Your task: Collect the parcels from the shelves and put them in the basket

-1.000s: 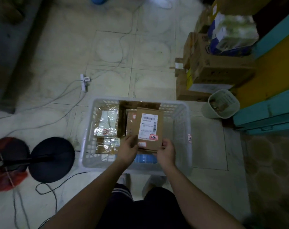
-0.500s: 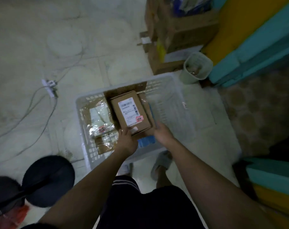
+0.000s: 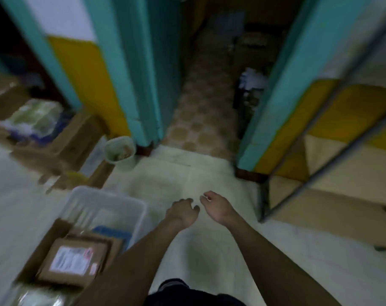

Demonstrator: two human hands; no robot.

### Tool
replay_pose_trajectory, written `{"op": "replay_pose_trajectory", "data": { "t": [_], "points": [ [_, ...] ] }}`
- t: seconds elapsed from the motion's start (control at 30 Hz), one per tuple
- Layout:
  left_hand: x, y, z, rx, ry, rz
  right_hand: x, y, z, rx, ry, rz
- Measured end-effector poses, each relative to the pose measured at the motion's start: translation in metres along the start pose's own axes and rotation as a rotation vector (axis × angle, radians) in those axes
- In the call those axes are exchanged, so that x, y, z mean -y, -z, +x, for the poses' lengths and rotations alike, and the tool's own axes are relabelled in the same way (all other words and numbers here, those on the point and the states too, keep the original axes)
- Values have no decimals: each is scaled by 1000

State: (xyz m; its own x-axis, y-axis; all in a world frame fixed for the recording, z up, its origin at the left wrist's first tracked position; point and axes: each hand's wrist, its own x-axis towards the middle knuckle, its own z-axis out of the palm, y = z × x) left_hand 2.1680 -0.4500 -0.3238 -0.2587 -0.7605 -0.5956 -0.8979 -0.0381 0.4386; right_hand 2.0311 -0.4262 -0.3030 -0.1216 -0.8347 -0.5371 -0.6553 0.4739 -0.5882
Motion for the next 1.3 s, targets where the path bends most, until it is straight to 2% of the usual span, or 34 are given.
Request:
{"op": "replay_pose_trajectory", "data": {
  "t": [0.1, 0.23, 0.4, 0.53, 0.77, 1.0, 1.17, 1.3],
  "points": [
    [-110, -52, -2, 88, -145, 146, -106, 71, -47, -145, -135, 139],
    [-267, -155, -19, 243, -332, 333, -261, 161, -140, -331, -318, 239],
    [-465, -268, -66, 338, -683, 537, -407, 266, -271, -641, -539, 272],
    [-612, -324, -129, 388, -945, 601, -485, 338, -363, -778, -686, 251],
    [-837, -407, -213, 313, -1310, 643, -602, 473, -489, -999, -910, 152],
    [-1033, -497, -269, 429, -1550, 588, -699, 621, -588, -1213, -1072, 100],
    [-1161, -558, -322, 349, -1667, 632, -764, 690, -638, -1471, -1144, 140],
    [-1242, -612, -368, 353, -1783, 707, -827, 728, -679, -1350, -1179, 196]
  ]
}}
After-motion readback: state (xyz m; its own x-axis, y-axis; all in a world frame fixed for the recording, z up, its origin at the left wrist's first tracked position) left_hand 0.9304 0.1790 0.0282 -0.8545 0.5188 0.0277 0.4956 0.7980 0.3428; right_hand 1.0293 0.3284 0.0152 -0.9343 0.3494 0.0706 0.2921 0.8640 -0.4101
